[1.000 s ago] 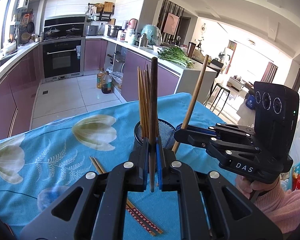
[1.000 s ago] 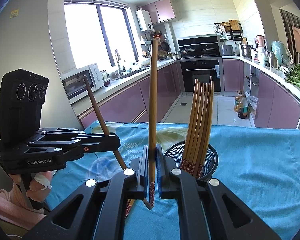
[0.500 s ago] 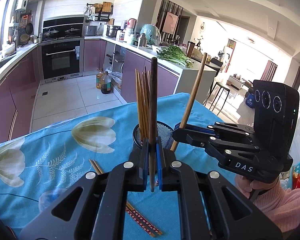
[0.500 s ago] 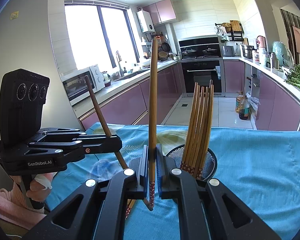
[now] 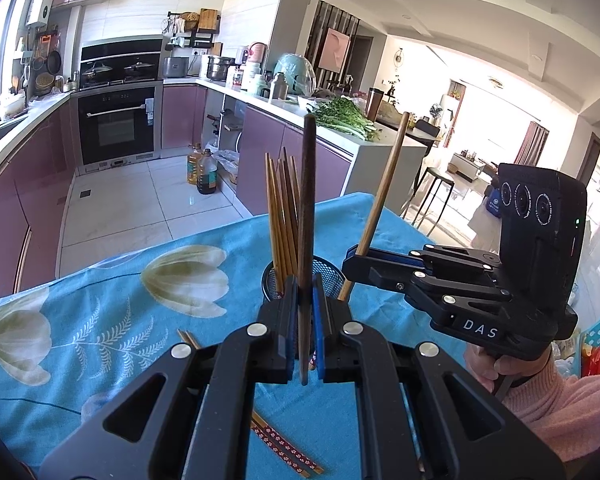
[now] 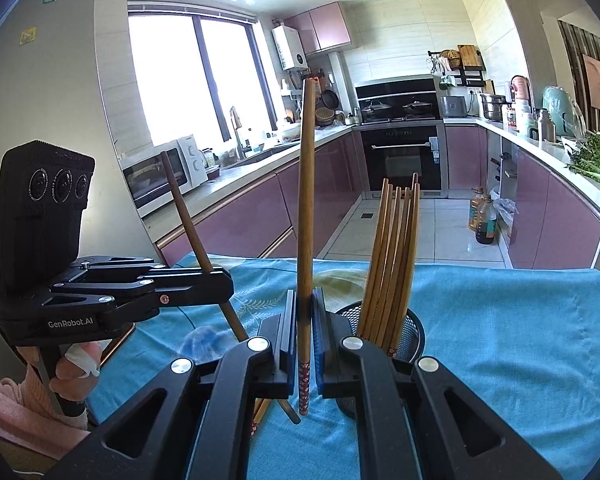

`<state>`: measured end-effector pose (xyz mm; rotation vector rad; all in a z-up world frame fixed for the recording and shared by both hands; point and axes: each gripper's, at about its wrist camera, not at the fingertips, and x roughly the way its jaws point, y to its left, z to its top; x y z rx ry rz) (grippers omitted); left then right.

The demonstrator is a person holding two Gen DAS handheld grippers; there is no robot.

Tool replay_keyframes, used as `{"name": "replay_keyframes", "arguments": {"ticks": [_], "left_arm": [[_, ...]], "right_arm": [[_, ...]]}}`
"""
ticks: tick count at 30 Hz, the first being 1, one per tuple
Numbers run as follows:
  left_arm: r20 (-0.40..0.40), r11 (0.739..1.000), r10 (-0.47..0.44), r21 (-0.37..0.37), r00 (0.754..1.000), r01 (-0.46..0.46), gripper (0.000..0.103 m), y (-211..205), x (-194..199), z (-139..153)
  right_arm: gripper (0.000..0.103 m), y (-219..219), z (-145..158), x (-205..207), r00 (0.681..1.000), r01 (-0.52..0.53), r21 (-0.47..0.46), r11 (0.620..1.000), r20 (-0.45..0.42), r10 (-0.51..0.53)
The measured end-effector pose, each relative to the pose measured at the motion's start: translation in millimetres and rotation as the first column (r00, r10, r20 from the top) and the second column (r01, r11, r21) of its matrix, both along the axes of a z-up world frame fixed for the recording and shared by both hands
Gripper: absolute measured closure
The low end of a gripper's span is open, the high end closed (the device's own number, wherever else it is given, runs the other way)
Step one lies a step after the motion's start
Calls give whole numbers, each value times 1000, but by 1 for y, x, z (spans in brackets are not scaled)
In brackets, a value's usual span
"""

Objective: Organize utensils

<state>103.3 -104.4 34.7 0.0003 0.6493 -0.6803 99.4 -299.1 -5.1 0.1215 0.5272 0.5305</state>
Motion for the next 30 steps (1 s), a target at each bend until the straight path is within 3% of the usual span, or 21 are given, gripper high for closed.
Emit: {"name": "replay_keyframes", "arguments": {"ticks": [30], "left_arm": [[61,998,-1,-56,998,4,96,3,3,24]], "right_arm": [[97,-16,14,-2,997,0,7,1000,73,-1]]}}
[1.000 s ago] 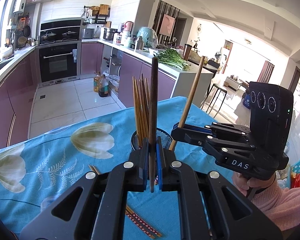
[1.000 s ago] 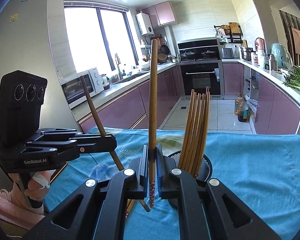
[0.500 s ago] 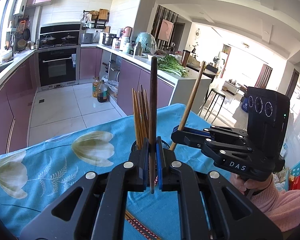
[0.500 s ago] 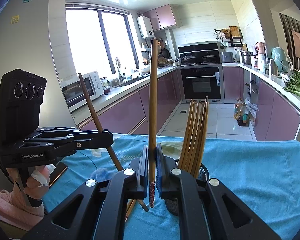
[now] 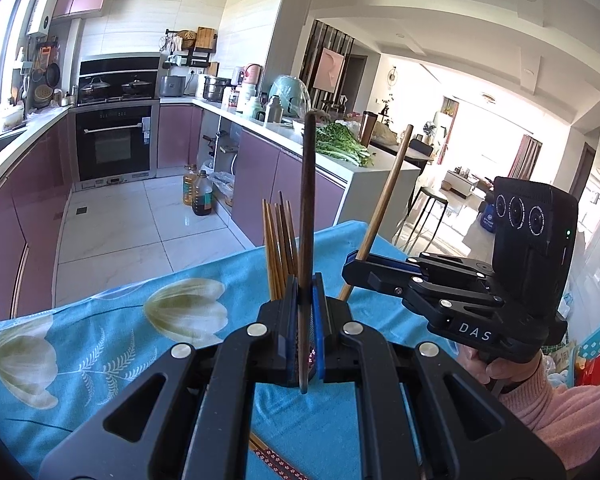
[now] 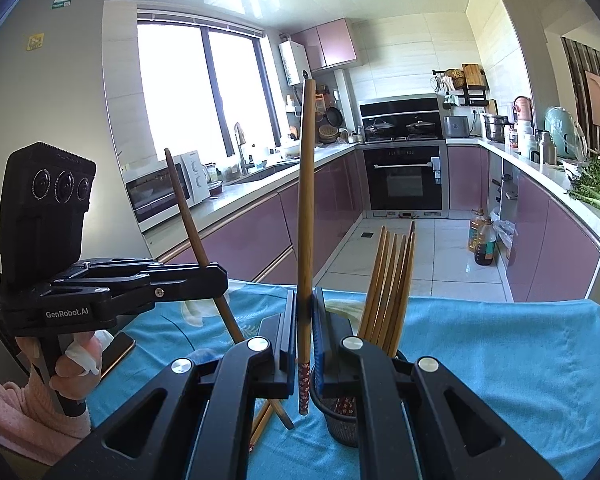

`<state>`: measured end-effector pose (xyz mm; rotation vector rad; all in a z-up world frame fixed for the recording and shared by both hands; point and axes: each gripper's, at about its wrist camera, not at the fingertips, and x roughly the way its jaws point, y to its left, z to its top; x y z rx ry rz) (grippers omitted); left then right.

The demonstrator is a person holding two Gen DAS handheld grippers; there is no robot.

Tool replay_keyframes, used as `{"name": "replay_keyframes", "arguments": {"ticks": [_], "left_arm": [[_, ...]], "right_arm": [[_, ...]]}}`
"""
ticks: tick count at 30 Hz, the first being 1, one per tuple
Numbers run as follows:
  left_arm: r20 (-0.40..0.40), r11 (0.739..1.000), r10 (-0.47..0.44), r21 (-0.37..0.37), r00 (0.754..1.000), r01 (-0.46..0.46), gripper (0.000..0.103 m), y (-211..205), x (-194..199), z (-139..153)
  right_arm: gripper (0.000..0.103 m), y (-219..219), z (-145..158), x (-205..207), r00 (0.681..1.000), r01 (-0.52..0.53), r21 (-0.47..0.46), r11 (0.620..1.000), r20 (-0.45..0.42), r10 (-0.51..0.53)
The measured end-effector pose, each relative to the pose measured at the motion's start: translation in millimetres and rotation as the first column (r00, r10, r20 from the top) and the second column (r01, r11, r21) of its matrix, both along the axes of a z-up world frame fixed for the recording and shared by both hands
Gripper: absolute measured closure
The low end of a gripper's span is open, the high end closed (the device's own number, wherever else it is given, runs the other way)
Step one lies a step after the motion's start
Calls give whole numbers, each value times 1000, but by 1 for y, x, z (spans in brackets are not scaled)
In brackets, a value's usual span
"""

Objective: Organize utensils

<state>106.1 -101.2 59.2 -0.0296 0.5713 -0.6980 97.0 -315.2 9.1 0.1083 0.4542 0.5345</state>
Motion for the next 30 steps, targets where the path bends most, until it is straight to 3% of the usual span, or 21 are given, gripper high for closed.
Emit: {"name": "replay_keyframes", "arguments": {"ticks": [30], "left_arm": [[49,999,0,-33,999,2,96,-5,8,18]], "right_arm": [[97,-8,17,-4,997,59,4,998,49,-59]]}}
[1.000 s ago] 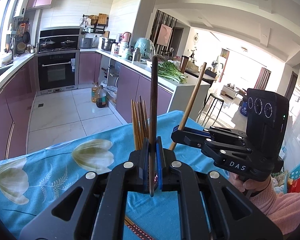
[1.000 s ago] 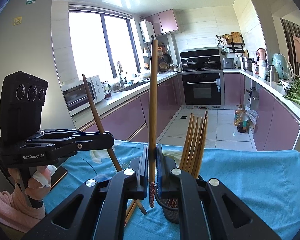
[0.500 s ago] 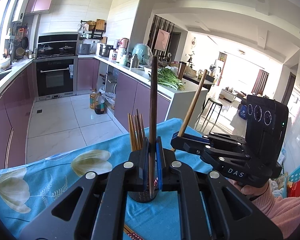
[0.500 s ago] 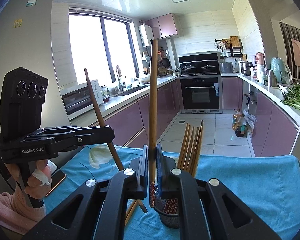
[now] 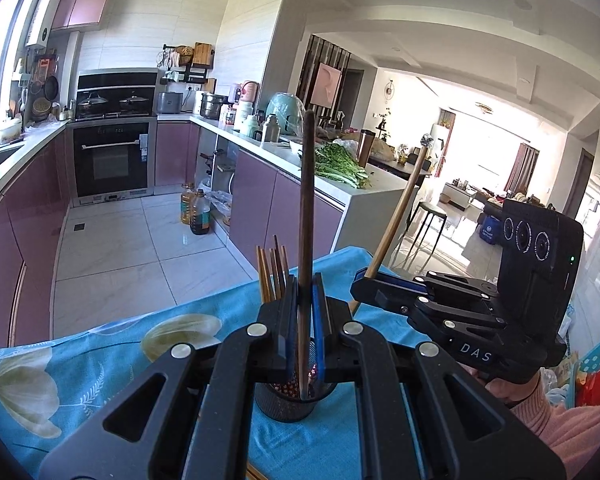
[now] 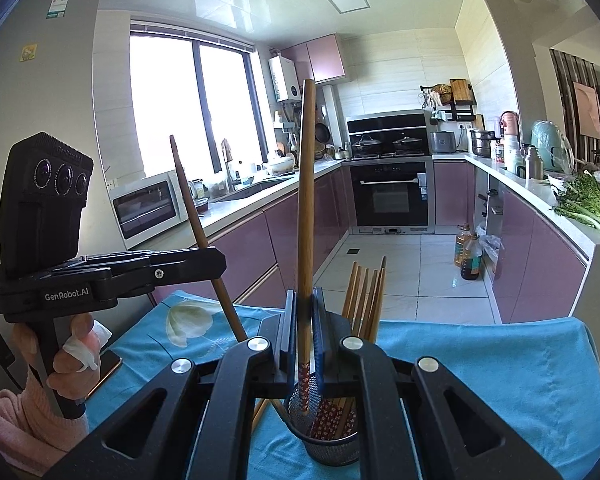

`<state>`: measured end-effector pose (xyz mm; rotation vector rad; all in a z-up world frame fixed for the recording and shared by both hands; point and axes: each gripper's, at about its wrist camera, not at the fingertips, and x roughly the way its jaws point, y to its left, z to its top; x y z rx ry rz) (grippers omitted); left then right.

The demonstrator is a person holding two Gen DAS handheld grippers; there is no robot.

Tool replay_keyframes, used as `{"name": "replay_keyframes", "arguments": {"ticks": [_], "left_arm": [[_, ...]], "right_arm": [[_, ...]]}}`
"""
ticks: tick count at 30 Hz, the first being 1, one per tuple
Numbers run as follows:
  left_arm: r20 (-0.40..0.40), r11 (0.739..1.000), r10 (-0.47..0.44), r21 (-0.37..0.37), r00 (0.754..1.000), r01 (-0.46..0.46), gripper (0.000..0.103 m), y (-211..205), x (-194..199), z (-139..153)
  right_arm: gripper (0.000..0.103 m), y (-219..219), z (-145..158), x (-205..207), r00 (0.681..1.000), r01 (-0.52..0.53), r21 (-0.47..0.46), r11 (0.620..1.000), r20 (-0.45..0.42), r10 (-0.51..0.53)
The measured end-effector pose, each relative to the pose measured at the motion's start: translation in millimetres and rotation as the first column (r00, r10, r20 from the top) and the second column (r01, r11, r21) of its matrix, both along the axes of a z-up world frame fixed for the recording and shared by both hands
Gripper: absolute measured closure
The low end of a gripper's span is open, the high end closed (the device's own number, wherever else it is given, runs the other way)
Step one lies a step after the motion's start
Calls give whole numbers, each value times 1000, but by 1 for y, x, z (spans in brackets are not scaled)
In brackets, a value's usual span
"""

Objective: Organize utensils
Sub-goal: 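Lower both held chopsticks down into the black mesh cup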

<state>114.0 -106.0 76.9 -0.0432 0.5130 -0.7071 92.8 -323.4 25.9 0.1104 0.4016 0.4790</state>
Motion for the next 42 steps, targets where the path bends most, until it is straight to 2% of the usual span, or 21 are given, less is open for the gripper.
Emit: {"name": "replay_keyframes", "arguments": {"ticks": [42], "left_arm": [[-52,998,18,62,998,-15,96,-18,24,-9]], "right_arm": [[97,12,-19,24,996,49,-37,998,-71,-52]]}}
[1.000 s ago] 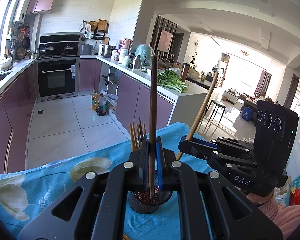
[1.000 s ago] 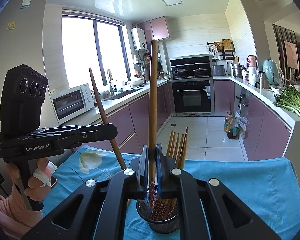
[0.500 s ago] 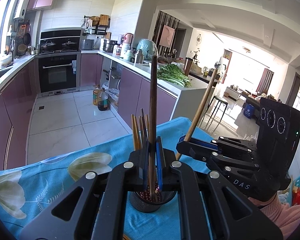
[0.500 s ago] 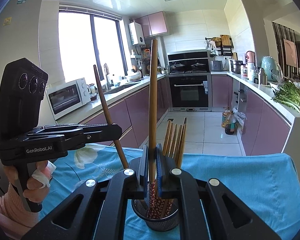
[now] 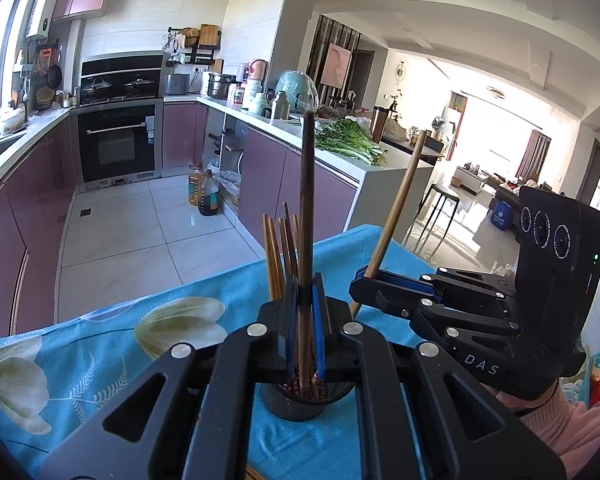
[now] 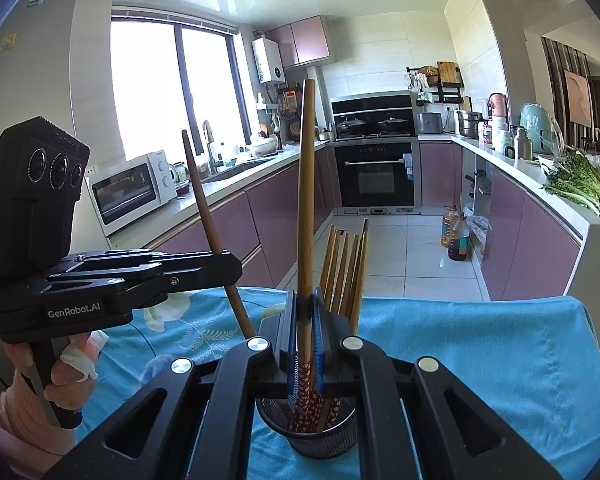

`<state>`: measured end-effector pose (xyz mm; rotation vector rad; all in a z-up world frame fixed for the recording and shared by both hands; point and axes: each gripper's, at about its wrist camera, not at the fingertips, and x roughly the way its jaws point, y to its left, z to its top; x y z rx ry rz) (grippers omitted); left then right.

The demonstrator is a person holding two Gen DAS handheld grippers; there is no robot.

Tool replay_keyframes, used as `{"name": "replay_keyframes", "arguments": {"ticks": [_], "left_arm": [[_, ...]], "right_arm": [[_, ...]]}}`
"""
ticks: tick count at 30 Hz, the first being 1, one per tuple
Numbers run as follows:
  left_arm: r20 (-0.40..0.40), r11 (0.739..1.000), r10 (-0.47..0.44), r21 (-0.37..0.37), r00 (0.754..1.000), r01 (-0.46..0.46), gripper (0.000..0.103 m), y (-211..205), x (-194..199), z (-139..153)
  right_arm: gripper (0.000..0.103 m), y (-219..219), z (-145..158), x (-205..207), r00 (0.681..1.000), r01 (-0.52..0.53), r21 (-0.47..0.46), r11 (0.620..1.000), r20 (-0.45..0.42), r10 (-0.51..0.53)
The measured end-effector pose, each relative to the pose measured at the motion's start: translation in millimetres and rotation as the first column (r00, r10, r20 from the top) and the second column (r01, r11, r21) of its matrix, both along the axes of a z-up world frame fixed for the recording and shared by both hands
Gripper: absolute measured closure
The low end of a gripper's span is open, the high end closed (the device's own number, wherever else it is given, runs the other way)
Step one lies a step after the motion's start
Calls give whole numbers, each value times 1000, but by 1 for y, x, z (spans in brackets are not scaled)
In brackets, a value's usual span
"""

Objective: Organize utensils
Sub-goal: 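Lower both held chopsticks down into the black mesh cup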

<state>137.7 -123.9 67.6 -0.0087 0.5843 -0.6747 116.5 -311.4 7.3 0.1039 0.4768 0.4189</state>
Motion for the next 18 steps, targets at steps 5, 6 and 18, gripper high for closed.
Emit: {"name": "replay_keyframes", "arguments": {"ticks": [5,6,18], "left_arm": [[2,1000,7,15,1000,-7,95,-1,1,-3],[0,1000,8,18,1000,-8,95,-2,2,-3],[-14,998,9,56,1000,-8,96,-4,7,-12]], "right_arm": [[97,-1,-3,3,1000,2,0,1000,-11,-2],[97,-1,-4,4,1000,2,-1,1000,-13,-2],[97,-3,-18,12,999,1,-3,1000,-48,-1]]}}
